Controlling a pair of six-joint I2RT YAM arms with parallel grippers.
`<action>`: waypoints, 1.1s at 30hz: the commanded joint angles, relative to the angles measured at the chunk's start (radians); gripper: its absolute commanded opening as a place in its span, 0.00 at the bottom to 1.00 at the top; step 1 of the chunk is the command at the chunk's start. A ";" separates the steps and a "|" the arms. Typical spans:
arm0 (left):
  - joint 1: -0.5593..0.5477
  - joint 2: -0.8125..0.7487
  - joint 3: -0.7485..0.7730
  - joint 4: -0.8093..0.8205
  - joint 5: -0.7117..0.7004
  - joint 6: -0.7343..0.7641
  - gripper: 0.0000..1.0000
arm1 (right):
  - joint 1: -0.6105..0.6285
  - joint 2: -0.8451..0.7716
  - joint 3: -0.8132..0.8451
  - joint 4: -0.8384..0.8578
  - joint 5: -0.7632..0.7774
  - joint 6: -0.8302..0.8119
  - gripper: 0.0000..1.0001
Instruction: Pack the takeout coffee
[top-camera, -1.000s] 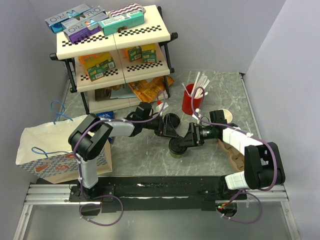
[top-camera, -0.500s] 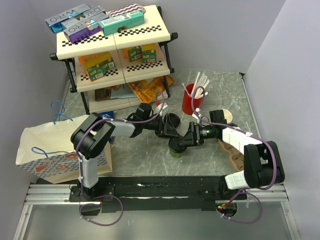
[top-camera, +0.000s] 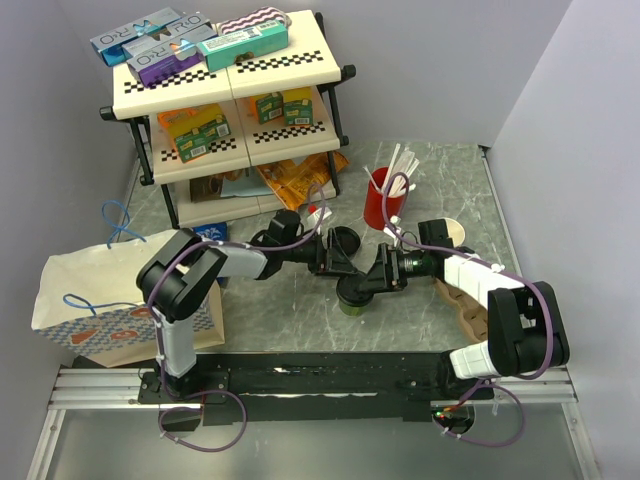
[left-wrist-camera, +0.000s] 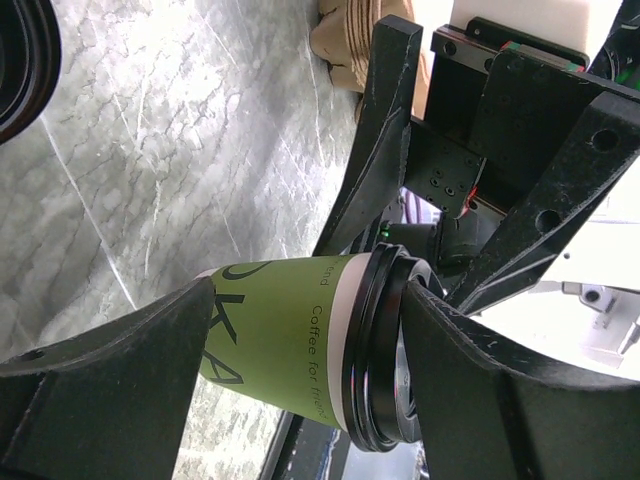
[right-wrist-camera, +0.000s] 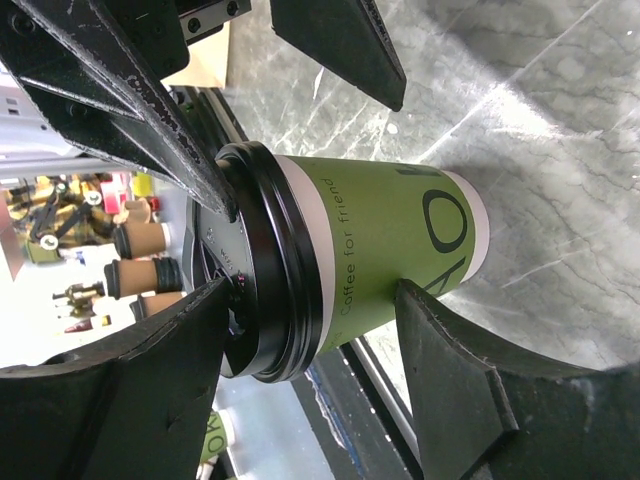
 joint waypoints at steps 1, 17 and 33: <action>-0.016 0.088 -0.118 -0.246 -0.252 0.110 0.76 | 0.039 -0.015 -0.038 0.035 0.094 -0.057 0.71; -0.057 0.128 -0.105 -0.250 -0.272 0.153 0.75 | 0.049 -0.066 -0.061 0.052 0.120 -0.083 0.74; 0.024 -0.150 -0.045 -0.143 0.003 0.306 0.90 | 0.051 -0.144 -0.029 0.026 0.082 -0.075 0.77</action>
